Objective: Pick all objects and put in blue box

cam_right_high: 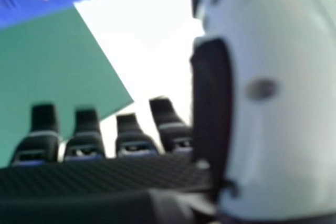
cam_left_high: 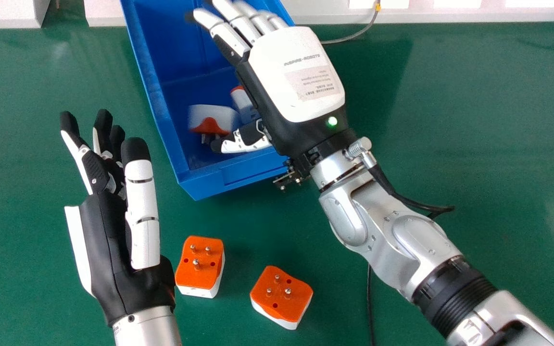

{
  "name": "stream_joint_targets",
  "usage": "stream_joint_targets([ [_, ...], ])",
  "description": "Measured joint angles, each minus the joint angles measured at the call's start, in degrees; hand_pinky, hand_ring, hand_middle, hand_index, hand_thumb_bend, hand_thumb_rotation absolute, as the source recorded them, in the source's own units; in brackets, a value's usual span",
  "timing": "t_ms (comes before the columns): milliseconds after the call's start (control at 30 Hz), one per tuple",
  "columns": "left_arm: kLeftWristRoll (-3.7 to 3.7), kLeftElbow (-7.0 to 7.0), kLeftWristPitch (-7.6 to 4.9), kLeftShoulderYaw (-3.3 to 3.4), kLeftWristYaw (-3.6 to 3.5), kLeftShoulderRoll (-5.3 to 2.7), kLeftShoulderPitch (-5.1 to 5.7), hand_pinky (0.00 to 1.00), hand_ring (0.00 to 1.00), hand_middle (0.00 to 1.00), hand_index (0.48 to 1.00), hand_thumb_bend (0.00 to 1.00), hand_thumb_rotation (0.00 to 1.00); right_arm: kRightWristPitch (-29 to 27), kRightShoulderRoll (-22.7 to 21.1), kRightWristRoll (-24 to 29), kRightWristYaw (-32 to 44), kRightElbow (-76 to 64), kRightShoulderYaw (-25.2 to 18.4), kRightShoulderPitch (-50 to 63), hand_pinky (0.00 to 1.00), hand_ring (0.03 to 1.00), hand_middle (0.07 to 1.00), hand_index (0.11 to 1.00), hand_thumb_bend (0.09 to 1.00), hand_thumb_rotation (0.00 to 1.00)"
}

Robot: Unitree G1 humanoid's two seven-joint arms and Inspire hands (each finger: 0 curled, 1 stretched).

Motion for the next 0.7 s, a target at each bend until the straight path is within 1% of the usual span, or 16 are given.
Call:
stream_joint_targets([
  [33, 0.0, -0.02, 0.0, 0.0, 0.0, 0.0, 0.02, 0.97, 0.98, 0.98, 0.971, 0.54, 0.77, -0.51, -0.49, -0.07, -0.87, -1.22, -0.01, 0.56, 0.99, 0.998, 0.999, 0.991, 0.958, 0.48],
  [133, 0.0, -0.22, 0.0, -0.04, -0.07, 0.0, 0.09, 0.97, 0.98, 0.99, 0.971, 0.54, 0.76, -2.09, -1.92, -0.15, -2.97, -6.17, -0.22, 2.81, 1.0, 1.0, 1.0, 1.0, 0.952, 0.59],
  [200, -0.01, -0.36, -0.02, -0.06, -0.2, 0.0, 0.16, 0.97, 0.99, 0.99, 0.972, 0.54, 0.76, -2.39, -2.9, -0.03, -3.19, -11.2, -0.8, 5.24, 1.0, 1.0, 1.0, 1.0, 0.953, 0.6],
  [233, -0.02, -0.41, -0.02, -0.06, -0.22, 0.0, 0.19, 0.97, 0.98, 0.98, 0.968, 0.55, 0.76, -2.48, -3.42, 0.23, -2.64, -14.52, -1.27, 6.9, 0.98, 1.0, 1.0, 1.0, 0.951, 0.61],
  [267, -0.03, -0.49, -0.03, -0.04, -0.22, 0.01, 0.25, 0.97, 0.98, 0.98, 0.965, 0.55, 0.75, -2.3, -3.89, 0.61, -1.49, -18.67, -1.82, 9.0, 0.92, 1.0, 1.0, 1.0, 0.941, 0.63],
  [300, -0.04, -0.56, -0.03, -0.02, -0.2, 0.0, 0.37, 0.97, 0.98, 0.98, 0.965, 0.55, 0.75, -2.26, -4.18, 0.76, -0.69, -20.98, -1.95, 10.2, 0.92, 1.0, 1.0, 1.0, 0.941, 0.63],
  [367, -0.04, -0.58, -0.03, -0.03, -0.28, 0.04, 0.58, 0.96, 0.98, 0.98, 0.964, 0.55, 0.75, -1.56, -5.05, 1.34, 3.71, -27.6, -2.6, 13.79, 0.9, 1.0, 1.0, 1.0, 0.939, 0.63],
  [400, -0.04, -0.58, -0.02, -0.09, -0.38, 0.08, 0.64, 0.96, 0.98, 0.98, 0.964, 0.55, 0.75, -0.47, -5.51, 1.99, 6.74, -30.65, -2.96, 15.55, 0.9, 1.0, 1.0, 1.0, 0.939, 0.63],
  [433, -0.06, -0.56, 0.03, -0.09, -0.4, 0.14, 0.67, 0.96, 0.98, 0.98, 0.958, 0.57, 0.73, 1.55, -6.17, 3.02, 11.33, -34.58, -3.26, 17.7, 0.88, 0.982, 0.997, 1.0, 0.914, 0.65],
  [467, -0.06, -0.54, 0.04, -0.07, -0.4, 0.16, 0.71, 0.95, 0.98, 0.97, 0.953, 0.57, 0.72, 3.81, -6.93, 3.31, 16.12, -38.35, -3.52, 19.88, 0.84, 0.952, 0.988, 0.999, 0.915, 0.67],
  [533, -0.07, -0.51, 0.05, -0.04, -0.39, 0.17, 0.8, 0.95, 0.98, 0.97, 0.949, 0.58, 0.72, 7.82, -8.76, 3.39, 25.02, -44.26, -3.78, 23.39, 0.84, 0.95, 0.99, 1.0, 0.926, 0.67],
  [567, -0.07, -0.45, 0.07, -0.06, -0.4, 0.2, 0.83, 0.94, 0.97, 0.97, 0.949, 0.58, 0.72, 10.01, -9.92, 3.35, 29.92, -46.94, -3.94, 24.89, 0.86, 0.965, 0.995, 0.991, 0.934, 0.64],
  [600, -0.07, -0.38, 0.13, -0.05, -0.4, 0.21, 0.84, 0.94, 0.97, 0.97, 0.95, 0.57, 0.74, 13.28, -11.65, 3.18, 37.26, -50.26, -3.99, 26.74, 0.86, 0.974, 0.997, 0.987, 0.942, 0.62],
  [633, -0.07, -0.37, 0.15, -0.06, -0.4, 0.21, 0.84, 0.94, 0.97, 0.97, 0.95, 0.57, 0.74, 13.94, -12.19, 3.16, 38.9, -50.91, -3.99, 27.14, 0.86, 0.977, 0.998, 0.985, 0.944, 0.62],
  [667, -0.06, -0.36, 0.23, -0.06, -0.4, 0.22, 0.85, 0.94, 0.97, 0.97, 0.951, 0.56, 0.75, 16.01, -13.41, 2.83, 43.8, -52.68, -3.99, 27.97, 0.82, 0.951, 0.976, 0.967, 0.961, 0.58],
  [700, -0.06, -0.35, 0.29, -0.06, -0.4, 0.22, 0.86, 0.94, 0.97, 0.97, 0.951, 0.55, 0.75, 17.51, -14.44, 2.71, 47.51, -53.73, -3.98, 28.66, 0.8, 0.946, 0.971, 0.964, 0.965, 0.57],
])
